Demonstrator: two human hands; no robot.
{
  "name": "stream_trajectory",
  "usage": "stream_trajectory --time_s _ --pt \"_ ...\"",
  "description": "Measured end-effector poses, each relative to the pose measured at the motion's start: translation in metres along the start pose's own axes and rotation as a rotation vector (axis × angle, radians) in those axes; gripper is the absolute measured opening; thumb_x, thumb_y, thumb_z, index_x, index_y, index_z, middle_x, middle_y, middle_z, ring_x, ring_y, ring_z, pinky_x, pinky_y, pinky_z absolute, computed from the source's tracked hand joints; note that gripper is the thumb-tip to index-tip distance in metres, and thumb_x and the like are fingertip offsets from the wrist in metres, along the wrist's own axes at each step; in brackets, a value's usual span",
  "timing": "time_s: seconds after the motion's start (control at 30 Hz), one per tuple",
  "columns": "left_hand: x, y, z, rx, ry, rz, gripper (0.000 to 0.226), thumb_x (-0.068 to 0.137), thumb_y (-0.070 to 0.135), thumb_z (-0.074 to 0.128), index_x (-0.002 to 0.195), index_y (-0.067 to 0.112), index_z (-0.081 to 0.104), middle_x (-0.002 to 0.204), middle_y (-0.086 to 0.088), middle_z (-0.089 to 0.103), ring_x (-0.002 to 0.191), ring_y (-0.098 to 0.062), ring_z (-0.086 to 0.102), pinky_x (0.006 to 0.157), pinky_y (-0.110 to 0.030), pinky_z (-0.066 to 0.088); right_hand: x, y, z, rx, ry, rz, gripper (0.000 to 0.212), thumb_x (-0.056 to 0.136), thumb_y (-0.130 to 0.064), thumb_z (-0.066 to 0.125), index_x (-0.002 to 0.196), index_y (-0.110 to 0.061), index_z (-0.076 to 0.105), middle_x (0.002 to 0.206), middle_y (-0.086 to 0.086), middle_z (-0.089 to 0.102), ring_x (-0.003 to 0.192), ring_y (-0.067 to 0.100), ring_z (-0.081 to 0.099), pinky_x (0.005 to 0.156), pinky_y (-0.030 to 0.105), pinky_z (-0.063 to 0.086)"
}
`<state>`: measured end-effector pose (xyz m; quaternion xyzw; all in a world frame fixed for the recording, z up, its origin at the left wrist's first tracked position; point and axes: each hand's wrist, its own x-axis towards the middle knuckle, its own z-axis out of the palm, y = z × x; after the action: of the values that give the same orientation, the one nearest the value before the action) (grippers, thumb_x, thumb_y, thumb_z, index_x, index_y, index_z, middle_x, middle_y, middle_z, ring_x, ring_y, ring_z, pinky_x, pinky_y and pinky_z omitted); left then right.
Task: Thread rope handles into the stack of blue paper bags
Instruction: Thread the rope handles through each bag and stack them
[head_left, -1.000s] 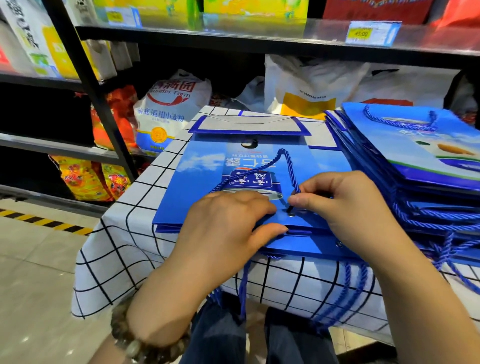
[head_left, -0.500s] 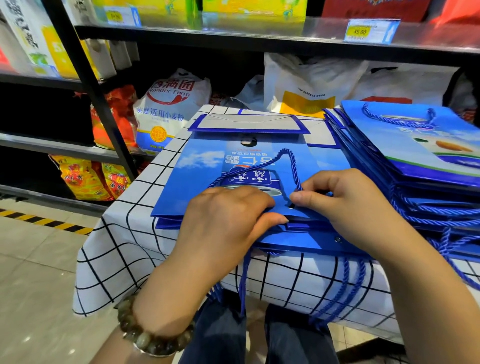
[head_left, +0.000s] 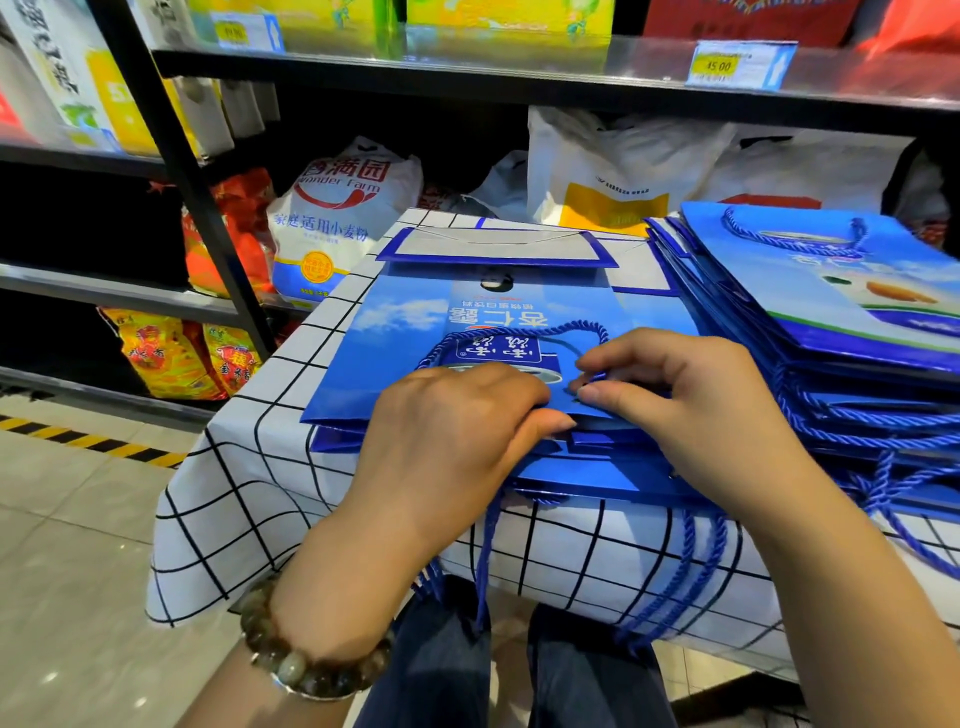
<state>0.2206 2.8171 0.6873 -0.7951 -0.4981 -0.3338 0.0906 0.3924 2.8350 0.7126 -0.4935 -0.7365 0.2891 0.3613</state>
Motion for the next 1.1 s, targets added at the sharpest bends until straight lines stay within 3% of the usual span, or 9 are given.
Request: stream_trajectory --time_s 0.1,0.2,0.3,0.37,0.47,0.5,0.6,0.83,1.1 --pt "0.0 0.001 -0.001 0.006 -0.013 -0.015 0.038 0.084 0.046 0.043 0.075 0.02 0.069 0.071 0.005 0.069 0.062 -0.023 0.066 0.053 -0.031 0.051 0.0 0.0 -0.002 -0.106 -0.03 -0.04 0.011 0.083 -0.025 0.061 0.085 -0.032 0.069 0.083 -0.021 0.069 0.087 0.0 0.062 0.081 0.017 0.047" --pt "0.001 -0.001 -0.001 0.009 -0.001 -0.018 0.038 0.085 0.045 0.043 0.075 0.019 0.069 0.071 0.005 0.069 0.06 -0.025 0.065 0.052 -0.032 0.052 -0.003 -0.002 -0.006 -0.192 -0.173 -0.045 0.021 0.088 -0.039 0.046 0.1 -0.037 0.062 0.095 -0.029 0.06 0.094 -0.01 0.055 0.083 0.006 0.039" --pt "0.002 -0.002 -0.006 0.006 0.004 -0.022 0.038 0.086 0.043 0.043 0.075 0.019 0.069 0.068 0.004 0.068 0.058 -0.027 0.064 0.05 -0.034 0.051 -0.005 -0.003 -0.01 -0.25 -0.292 -0.042 0.031 0.09 -0.028 0.049 0.119 -0.037 0.055 0.109 -0.031 0.053 0.105 -0.012 0.048 0.087 0.0 0.032" --pt "0.005 -0.001 -0.009 0.032 0.013 -0.033 0.036 0.086 0.043 0.042 0.075 0.019 0.067 0.068 0.005 0.066 0.059 -0.027 0.063 0.05 -0.031 0.048 -0.004 -0.003 -0.008 -0.326 -0.262 -0.073 0.032 0.091 -0.022 0.051 0.12 -0.033 0.058 0.108 -0.02 0.063 0.103 -0.001 0.053 0.083 0.007 0.039" --pt "0.006 0.006 -0.011 -0.042 0.083 -0.042 0.022 0.086 0.033 0.049 0.078 0.017 0.061 0.076 0.005 0.064 0.067 -0.024 0.06 0.065 -0.03 0.041 -0.002 -0.006 -0.003 -0.373 -0.194 -0.092 0.028 0.09 -0.03 0.046 0.112 -0.034 0.063 0.098 -0.003 0.072 0.094 0.019 0.063 0.082 0.038 0.049" --pt "0.004 0.01 -0.011 -0.086 0.128 -0.047 0.019 0.085 0.03 0.052 0.076 0.015 0.06 0.079 0.003 0.065 0.072 -0.022 0.06 0.07 -0.028 0.039 -0.002 -0.008 -0.001 -0.383 -0.191 -0.096 0.029 0.088 -0.035 0.043 0.11 -0.035 0.063 0.095 -0.001 0.072 0.093 0.024 0.063 0.079 0.042 0.05" --pt "-0.007 0.021 -0.009 -0.098 0.192 -0.117 0.027 0.082 0.032 0.053 0.062 0.017 0.064 0.089 0.001 0.068 0.085 -0.017 0.06 0.08 -0.029 0.036 -0.003 -0.011 0.004 -0.395 -0.172 -0.121 0.036 0.086 -0.042 0.037 0.11 -0.035 0.062 0.092 0.003 0.072 0.092 0.031 0.062 0.076 0.044 0.05" --pt "0.001 0.026 -0.016 0.173 -0.038 -0.222 0.037 0.081 0.044 0.045 0.068 0.022 0.071 0.085 0.005 0.07 0.088 -0.021 0.063 0.079 -0.033 0.029 -0.009 -0.01 0.013 -0.348 -0.085 -0.171 0.031 0.09 -0.031 0.04 0.113 -0.033 0.061 0.094 0.006 0.072 0.09 0.034 0.063 0.074 0.046 0.051" --pt "-0.004 0.033 -0.003 0.143 0.015 -0.2 0.027 0.077 0.024 0.042 0.061 0.013 0.06 0.074 -0.002 0.067 0.073 -0.025 0.061 0.081 -0.035 0.032 -0.012 -0.003 0.012 -0.344 -0.088 -0.169 0.035 0.089 -0.012 0.048 0.116 -0.031 0.06 0.101 0.009 0.071 0.096 0.037 0.061 0.077 0.048 0.051"
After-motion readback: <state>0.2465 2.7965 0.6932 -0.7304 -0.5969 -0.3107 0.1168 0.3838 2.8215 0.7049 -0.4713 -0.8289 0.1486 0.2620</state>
